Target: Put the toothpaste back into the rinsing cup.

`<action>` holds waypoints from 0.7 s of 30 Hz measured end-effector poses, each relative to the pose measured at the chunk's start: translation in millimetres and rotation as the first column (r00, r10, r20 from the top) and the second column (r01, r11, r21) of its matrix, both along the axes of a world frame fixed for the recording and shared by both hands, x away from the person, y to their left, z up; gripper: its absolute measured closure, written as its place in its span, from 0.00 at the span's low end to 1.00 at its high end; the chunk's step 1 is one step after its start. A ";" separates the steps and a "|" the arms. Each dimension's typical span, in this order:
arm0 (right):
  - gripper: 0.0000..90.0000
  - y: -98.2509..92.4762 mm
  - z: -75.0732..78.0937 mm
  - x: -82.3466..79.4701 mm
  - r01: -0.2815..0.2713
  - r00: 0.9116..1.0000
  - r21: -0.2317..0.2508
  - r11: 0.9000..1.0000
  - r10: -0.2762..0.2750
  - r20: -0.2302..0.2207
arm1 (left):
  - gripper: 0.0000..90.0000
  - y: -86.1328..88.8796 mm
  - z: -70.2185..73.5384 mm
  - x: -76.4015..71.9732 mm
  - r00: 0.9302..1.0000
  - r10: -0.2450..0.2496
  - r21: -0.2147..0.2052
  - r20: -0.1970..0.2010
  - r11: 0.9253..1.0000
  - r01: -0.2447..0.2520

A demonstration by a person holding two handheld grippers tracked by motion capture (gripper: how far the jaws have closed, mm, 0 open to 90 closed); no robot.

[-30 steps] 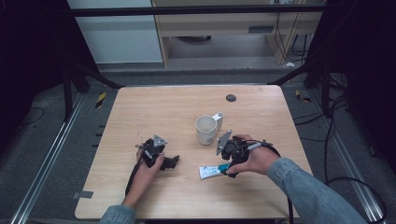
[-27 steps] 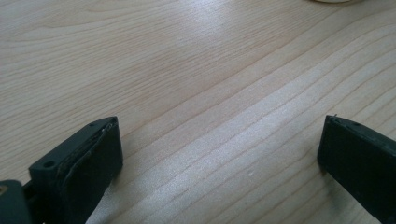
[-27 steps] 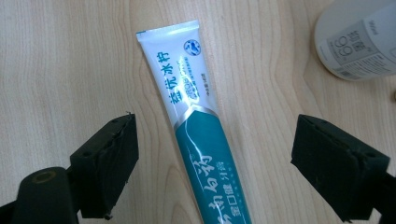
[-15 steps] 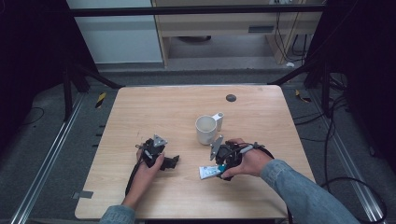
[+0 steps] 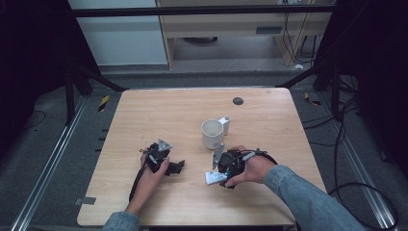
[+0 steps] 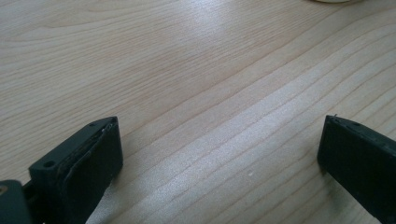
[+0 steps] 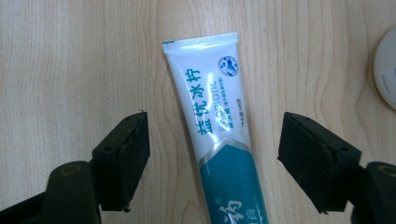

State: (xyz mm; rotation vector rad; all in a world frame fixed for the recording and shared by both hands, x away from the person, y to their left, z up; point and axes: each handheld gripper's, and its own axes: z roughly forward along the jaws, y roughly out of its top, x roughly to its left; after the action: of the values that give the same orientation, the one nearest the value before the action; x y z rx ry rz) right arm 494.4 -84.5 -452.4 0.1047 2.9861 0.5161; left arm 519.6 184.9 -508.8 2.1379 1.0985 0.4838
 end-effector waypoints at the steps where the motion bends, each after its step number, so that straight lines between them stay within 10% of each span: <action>1: 0.28 0.0 0.0 0.0 0.000 1.000 0.000 1.000 0.000 0.000 | 0.00 0.0 0.0 0.0 1.000 0.000 0.000 0.000 1.000 0.000; 21: 0.44 3.6 -14.7 7.0 -0.045 0.998 -0.046 0.998 0.043 -0.041 | 0.00 0.0 0.0 0.0 1.000 0.000 0.000 0.000 1.000 0.000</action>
State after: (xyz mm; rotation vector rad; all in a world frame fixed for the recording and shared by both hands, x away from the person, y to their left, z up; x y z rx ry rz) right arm 501.3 -81.0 -467.1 0.0454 3.0438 0.4529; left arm 519.6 184.9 -508.8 2.1374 1.0989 0.4838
